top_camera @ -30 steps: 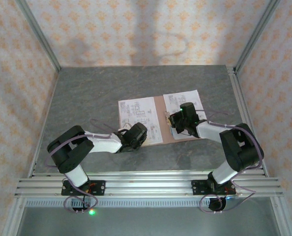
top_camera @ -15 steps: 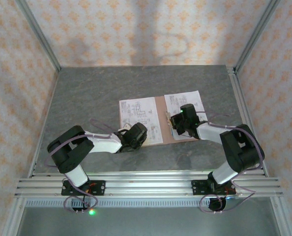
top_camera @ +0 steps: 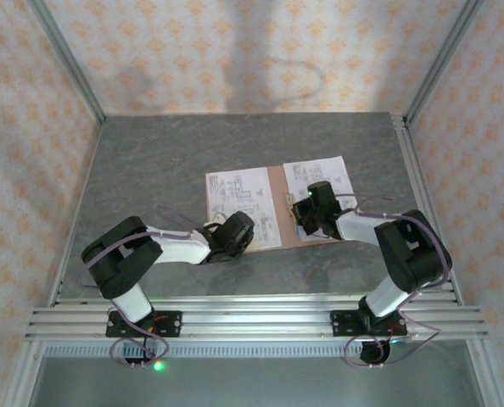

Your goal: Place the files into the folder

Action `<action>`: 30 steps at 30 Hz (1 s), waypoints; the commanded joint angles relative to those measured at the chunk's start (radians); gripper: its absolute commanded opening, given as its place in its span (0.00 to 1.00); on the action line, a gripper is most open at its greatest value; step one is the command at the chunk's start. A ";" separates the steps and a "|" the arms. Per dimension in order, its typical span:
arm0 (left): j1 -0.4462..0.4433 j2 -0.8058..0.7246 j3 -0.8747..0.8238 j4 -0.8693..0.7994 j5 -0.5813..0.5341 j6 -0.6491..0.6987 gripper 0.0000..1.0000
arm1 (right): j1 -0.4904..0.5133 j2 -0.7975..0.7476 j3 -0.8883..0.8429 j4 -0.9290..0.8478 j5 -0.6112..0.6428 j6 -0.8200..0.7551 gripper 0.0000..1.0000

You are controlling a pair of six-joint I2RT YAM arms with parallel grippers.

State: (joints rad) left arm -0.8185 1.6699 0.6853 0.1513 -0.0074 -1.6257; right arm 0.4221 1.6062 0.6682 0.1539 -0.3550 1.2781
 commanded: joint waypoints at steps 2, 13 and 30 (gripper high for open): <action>-0.012 0.050 -0.053 -0.163 0.021 -0.003 0.08 | 0.008 0.068 0.000 -0.278 0.173 -0.018 0.00; -0.013 0.039 -0.059 -0.170 0.018 -0.002 0.08 | 0.008 0.112 0.039 -0.373 0.220 -0.040 0.00; -0.011 0.036 -0.055 -0.178 0.015 0.000 0.08 | 0.010 0.157 0.055 -0.428 0.249 -0.046 0.00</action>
State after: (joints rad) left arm -0.8185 1.6699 0.6834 0.1551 -0.0074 -1.6260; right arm 0.4473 1.6703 0.7803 -0.0181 -0.2584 1.2518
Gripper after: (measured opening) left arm 0.084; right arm 0.044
